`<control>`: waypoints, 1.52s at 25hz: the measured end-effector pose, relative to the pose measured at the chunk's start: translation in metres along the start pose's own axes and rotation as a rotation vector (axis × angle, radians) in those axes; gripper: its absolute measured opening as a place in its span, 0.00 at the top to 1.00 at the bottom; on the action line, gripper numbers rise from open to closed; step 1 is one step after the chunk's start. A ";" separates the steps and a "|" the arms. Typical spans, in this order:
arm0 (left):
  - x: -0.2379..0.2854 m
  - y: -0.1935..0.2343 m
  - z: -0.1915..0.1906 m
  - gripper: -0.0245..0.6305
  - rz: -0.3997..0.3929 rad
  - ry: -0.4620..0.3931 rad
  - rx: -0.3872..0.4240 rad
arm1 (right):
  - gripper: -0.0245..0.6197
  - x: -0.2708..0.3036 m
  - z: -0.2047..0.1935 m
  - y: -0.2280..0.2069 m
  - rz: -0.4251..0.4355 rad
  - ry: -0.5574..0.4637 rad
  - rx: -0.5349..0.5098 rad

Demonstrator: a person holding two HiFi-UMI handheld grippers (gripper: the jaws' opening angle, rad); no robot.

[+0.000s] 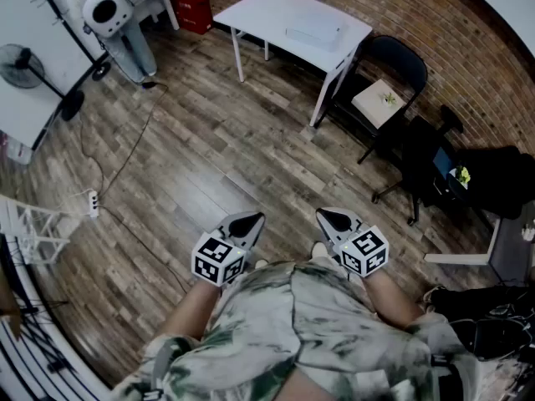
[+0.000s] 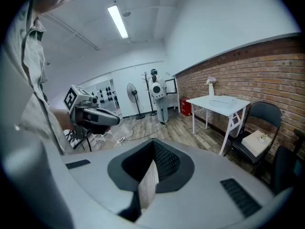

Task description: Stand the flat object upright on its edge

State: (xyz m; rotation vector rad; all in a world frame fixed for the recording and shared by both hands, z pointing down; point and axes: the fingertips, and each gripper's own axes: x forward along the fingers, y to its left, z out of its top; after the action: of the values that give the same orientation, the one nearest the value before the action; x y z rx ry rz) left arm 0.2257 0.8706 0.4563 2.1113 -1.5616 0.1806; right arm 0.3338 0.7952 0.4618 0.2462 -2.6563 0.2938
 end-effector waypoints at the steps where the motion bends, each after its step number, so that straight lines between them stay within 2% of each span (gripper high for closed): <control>1: -0.005 0.003 -0.002 0.93 0.000 -0.001 0.005 | 0.93 0.004 0.000 0.006 0.002 0.001 -0.004; 9: -0.031 0.033 -0.003 0.93 -0.017 0.000 0.008 | 0.93 0.030 0.015 0.037 -0.013 0.015 -0.022; 15: -0.016 0.050 0.000 0.93 -0.043 0.001 -0.002 | 0.93 0.046 0.013 0.021 -0.009 0.028 0.021; 18: -0.003 0.073 0.008 0.93 -0.045 0.009 0.001 | 0.93 0.070 0.022 0.004 0.008 0.017 0.037; 24: 0.047 0.140 0.045 0.92 0.011 0.042 0.011 | 0.91 0.135 0.062 -0.065 0.014 -0.012 0.024; 26: 0.070 0.165 0.066 0.92 0.018 0.061 0.022 | 0.84 0.156 0.081 -0.095 0.013 -0.015 0.019; 29: 0.106 0.192 0.102 0.92 0.013 0.071 0.043 | 0.80 0.179 0.104 -0.140 0.002 -0.016 0.019; 35: 0.172 0.230 0.164 0.92 0.013 0.035 0.090 | 0.80 0.211 0.134 -0.225 -0.031 -0.028 0.017; 38: 0.196 0.246 0.179 0.85 0.013 0.059 0.104 | 0.80 0.221 0.151 -0.253 -0.060 -0.041 0.033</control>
State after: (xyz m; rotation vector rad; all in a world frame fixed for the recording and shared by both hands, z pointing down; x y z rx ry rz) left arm 0.0296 0.5663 0.4564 2.1546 -1.5626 0.3317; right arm 0.1323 0.4878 0.4726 0.3454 -2.6809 0.3172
